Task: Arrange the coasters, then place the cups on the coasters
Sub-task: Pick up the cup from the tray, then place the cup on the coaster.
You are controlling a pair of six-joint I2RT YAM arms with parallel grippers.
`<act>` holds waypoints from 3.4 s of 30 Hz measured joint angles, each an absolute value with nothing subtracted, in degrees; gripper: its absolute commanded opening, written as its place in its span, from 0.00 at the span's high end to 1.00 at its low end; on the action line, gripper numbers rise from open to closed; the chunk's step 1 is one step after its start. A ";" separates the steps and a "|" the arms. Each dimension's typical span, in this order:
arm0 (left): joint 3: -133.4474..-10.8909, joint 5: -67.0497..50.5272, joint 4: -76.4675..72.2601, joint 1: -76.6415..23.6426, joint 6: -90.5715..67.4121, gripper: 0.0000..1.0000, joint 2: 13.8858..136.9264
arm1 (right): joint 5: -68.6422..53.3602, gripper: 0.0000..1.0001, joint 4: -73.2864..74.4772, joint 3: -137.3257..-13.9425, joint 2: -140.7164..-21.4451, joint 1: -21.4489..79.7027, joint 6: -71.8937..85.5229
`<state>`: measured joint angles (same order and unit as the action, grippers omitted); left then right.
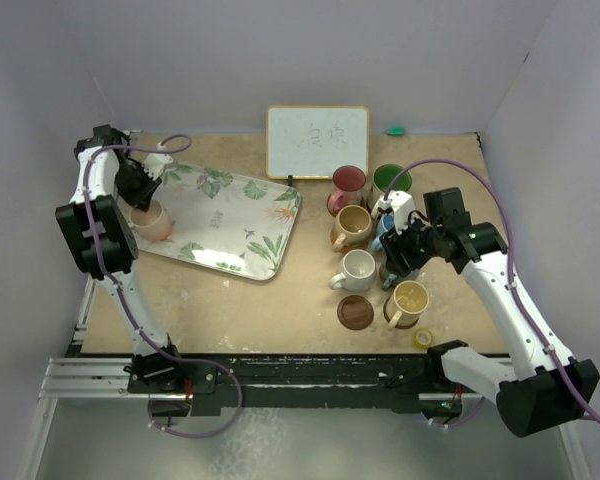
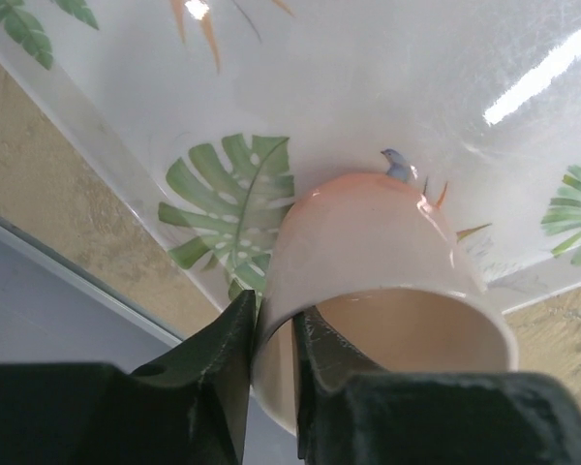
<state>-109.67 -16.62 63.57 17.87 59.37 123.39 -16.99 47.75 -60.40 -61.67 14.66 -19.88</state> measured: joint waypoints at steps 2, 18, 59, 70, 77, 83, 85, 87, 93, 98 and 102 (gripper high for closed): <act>-109.80 -16.58 64.45 17.89 59.66 0.89 123.39 | -16.99 0.42 47.75 -60.40 -61.67 14.66 -19.88; -101.97 -17.76 67.09 12.97 58.67 0.97 113.45 | -16.99 0.38 47.72 -60.40 -61.67 14.66 -19.57; -93.84 -12.51 57.67 -40.99 15.40 0.97 88.68 | -5.74 0.00 36.42 -58.83 -55.11 -0.97 -11.62; -93.82 -8.75 51.83 -53.56 4.97 0.97 93.93 | -5.74 0.00 36.27 -58.57 -55.11 -3.77 -11.53; -93.84 -4.84 48.03 -59.92 -0.25 0.97 97.86 | -5.69 0.00 36.07 -58.30 -55.05 -4.54 -11.53; -94.52 -2.55 47.13 -63.57 -4.08 0.97 102.87 | -5.69 0.00 36.10 -57.82 -54.94 -5.30 -11.53; -94.59 -2.26 47.18 -64.05 -5.45 0.97 104.14 | -5.69 0.00 36.07 -57.82 -54.94 -5.34 -11.53; -94.59 -1.69 47.20 -64.31 -6.61 0.97 104.97 | -5.69 0.00 36.07 -57.82 -54.94 -5.34 -11.53; -95.09 0.16 47.18 -65.12 -10.09 0.97 106.54 | -5.69 0.00 36.07 -57.82 -54.94 -5.74 -11.53; -95.92 0.54 47.11 -66.15 -12.97 0.97 108.57 | -5.74 0.00 36.07 -57.82 -55.00 -5.80 -11.53; -96.01 1.41 47.20 -66.92 -14.98 0.97 109.75 | -5.76 0.00 36.07 -57.82 -55.00 -5.80 -11.53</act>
<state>-96.01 1.41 47.20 -66.92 -14.98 109.75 -5.76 36.07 -57.82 -55.00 -5.80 -11.53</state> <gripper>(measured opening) 0.065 0.998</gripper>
